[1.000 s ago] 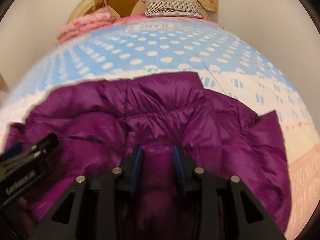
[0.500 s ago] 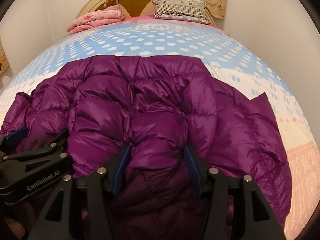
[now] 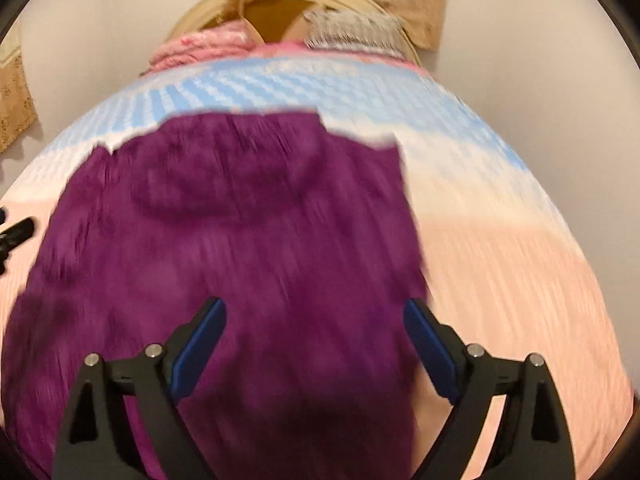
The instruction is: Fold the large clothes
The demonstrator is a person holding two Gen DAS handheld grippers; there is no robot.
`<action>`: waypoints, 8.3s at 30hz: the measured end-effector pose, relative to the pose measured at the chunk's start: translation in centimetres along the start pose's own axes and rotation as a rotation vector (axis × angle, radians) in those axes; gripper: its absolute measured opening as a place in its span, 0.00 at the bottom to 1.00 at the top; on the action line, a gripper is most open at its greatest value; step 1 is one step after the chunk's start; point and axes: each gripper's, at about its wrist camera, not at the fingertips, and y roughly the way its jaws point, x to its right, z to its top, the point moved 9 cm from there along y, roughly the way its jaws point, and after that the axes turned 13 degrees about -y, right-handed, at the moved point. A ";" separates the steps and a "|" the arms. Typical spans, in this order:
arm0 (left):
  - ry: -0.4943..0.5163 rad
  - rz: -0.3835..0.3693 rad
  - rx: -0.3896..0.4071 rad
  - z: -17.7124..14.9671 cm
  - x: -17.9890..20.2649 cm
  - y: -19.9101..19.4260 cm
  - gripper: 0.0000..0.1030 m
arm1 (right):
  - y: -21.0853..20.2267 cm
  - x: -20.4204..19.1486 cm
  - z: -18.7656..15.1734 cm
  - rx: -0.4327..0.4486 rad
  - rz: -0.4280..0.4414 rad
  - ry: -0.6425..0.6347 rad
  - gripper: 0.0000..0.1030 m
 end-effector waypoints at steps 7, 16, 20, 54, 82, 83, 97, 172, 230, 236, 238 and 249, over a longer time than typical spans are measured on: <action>-0.076 0.022 -0.079 -11.2 -6.3 -3.8 0.99 | -5.6 1.1 -12.3 -0.052 0.025 0.168 0.90; -0.094 -0.068 -0.059 -13.1 -4.5 -4.5 0.75 | -8.5 -3.2 -16.4 -0.039 0.061 0.156 0.74; -0.014 -0.147 -0.044 -13.5 -2.6 -6.3 0.08 | -9.0 -3.5 -15.7 -0.026 0.132 0.140 0.09; -0.221 -0.261 0.185 4.1 -5.9 -6.1 0.22 | -8.8 3.3 6.2 0.359 0.061 0.189 0.08; 0.062 -0.035 0.353 7.2 3.4 -3.3 0.98 | -2.8 -3.3 9.4 0.224 0.072 0.032 0.34; 0.111 -0.012 0.365 7.4 4.5 -2.5 0.98 | -2.1 -4.0 9.6 0.204 0.068 0.008 0.34; 0.069 0.107 0.074 5.3 3.5 10.2 0.98 | 6.1 -4.6 7.9 0.096 0.023 0.034 0.35; -0.085 0.092 -0.073 1.9 -0.1 9.5 0.99 | 6.0 -13.9 9.0 0.046 -0.002 -0.069 0.41; -0.137 -0.147 0.197 1.9 -2.4 -12.9 0.04 | -11.4 -13.4 -1.4 0.213 0.059 -0.122 0.85; 0.058 -0.247 0.274 4.3 9.7 -15.7 0.04 | -13.1 2.5 -5.1 0.173 -0.167 0.039 0.89; 0.144 -0.281 0.281 3.8 14.9 -15.8 0.04 | -13.3 7.8 -7.4 0.134 -0.229 0.121 0.89; 0.684 -0.255 0.211 -10.7 32.8 -7.8 0.05 | -14.5 18.3 -18.2 0.043 -0.314 0.354 0.90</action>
